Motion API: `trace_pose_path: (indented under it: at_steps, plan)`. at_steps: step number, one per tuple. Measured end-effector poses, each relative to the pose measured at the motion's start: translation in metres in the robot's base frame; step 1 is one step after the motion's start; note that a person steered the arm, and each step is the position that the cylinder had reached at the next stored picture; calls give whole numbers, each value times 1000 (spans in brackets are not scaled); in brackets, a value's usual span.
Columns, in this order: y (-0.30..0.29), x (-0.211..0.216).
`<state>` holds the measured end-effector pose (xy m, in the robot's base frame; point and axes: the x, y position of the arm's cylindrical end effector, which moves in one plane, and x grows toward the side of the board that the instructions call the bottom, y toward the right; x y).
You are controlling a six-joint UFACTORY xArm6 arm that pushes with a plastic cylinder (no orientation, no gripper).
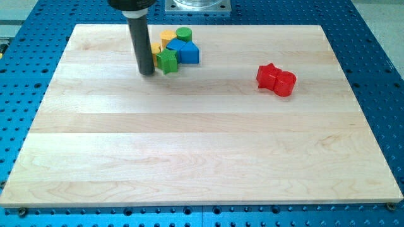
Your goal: Move the red circle into the triangle
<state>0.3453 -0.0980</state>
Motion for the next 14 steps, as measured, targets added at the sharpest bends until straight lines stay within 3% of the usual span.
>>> trace_pose_path:
  at_steps: [1,3,4,5,6,7,8,9,10,11,12,14]
  plan:
    - [20,34]
    - [273,93]
    - [304,89]
    - [260,65]
    - [130,64]
    - [166,80]
    - [168,61]
    - [73,29]
    - [53,25]
    - [108,42]
    - [142,19]
    - [123,-1]
